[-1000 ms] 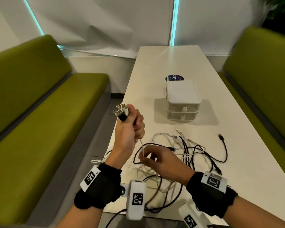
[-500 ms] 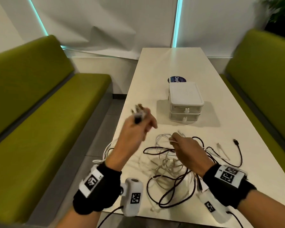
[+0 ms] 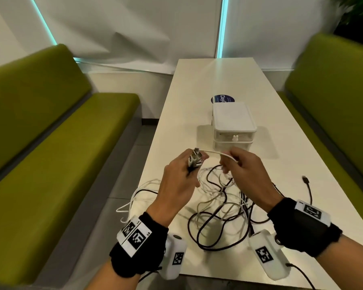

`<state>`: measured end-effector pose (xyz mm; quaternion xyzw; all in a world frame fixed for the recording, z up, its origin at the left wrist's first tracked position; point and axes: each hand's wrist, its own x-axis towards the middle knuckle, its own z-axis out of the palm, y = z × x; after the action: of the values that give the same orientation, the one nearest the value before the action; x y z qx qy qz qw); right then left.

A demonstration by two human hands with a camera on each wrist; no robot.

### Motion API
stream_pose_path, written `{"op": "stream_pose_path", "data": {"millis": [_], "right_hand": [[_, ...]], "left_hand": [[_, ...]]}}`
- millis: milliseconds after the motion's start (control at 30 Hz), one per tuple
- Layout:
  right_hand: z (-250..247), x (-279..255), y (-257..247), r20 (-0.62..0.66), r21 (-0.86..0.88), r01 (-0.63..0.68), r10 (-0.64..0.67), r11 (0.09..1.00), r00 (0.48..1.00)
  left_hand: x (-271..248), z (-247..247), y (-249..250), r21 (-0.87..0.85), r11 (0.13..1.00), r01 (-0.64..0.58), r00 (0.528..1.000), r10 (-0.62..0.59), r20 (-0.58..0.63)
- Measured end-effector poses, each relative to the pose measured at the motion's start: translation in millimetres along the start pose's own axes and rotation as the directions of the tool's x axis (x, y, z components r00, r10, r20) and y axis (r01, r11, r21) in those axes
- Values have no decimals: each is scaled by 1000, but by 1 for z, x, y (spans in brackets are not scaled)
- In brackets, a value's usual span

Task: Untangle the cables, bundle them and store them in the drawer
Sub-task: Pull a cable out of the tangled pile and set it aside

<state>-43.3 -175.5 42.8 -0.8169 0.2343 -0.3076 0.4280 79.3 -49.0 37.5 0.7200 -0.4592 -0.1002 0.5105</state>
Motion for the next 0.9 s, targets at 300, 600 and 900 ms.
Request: {"op": "stream_pose_path", "data": {"millis": [300,600,900], "right_hand": [[0,-17,21,521,-77,-282,280,956,807],[8,-19,15,365,-486,112,85,867,927],[7,-20,12,325,-377,42,90,925,941]], "left_hand": [[1,-6,-17,2,992,129,981,-127,-145],[-15,13,-7,97,981,-166,986,167,1],[-2,13,1,291,957,-2,967,-72,244]]}}
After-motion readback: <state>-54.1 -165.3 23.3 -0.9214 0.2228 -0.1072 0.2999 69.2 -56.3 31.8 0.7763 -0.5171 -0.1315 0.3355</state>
